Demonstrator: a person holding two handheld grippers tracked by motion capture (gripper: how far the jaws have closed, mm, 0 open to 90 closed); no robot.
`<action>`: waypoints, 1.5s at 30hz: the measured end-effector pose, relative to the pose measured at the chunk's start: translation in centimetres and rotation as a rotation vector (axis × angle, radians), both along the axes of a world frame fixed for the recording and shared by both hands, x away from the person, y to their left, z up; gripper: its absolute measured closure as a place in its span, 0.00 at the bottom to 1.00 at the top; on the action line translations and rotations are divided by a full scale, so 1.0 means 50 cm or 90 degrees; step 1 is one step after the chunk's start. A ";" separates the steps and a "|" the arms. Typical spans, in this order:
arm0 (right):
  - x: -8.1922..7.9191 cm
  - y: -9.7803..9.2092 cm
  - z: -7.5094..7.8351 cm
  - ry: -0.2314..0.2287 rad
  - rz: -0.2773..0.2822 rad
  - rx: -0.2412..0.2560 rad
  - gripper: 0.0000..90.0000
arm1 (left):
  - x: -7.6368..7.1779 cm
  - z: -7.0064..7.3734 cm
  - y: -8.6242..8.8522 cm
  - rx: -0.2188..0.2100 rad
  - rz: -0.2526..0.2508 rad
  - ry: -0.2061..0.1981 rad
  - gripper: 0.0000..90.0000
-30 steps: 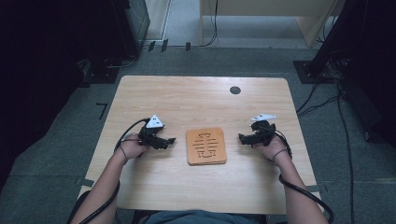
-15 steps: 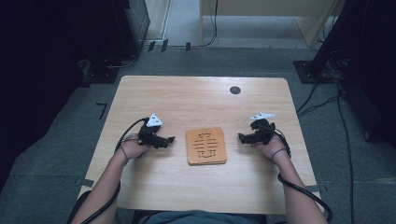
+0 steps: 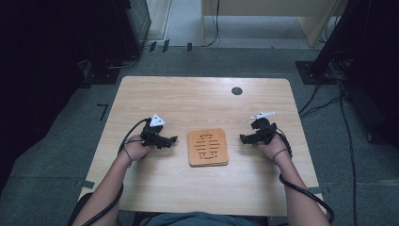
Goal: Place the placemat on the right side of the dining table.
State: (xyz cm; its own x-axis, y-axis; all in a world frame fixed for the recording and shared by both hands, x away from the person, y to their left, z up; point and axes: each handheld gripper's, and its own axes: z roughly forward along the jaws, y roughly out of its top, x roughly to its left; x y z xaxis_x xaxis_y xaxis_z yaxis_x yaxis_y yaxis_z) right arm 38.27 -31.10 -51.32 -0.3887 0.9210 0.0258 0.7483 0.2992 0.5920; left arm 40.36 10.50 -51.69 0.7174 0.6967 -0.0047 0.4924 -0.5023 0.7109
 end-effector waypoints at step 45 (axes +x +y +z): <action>-0.001 0.041 0.027 0.046 0.033 0.038 0.26 | -0.019 0.029 -0.041 -0.003 -0.021 0.079 0.15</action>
State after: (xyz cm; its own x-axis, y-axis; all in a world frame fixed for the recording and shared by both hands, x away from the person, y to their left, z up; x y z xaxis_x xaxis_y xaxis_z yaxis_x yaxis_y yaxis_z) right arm 38.20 -29.06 -49.97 -0.4310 0.8957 0.1094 0.7739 0.3046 0.5553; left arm 39.39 8.43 -50.23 0.7338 0.6724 -0.0974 0.5597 -0.5170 0.6476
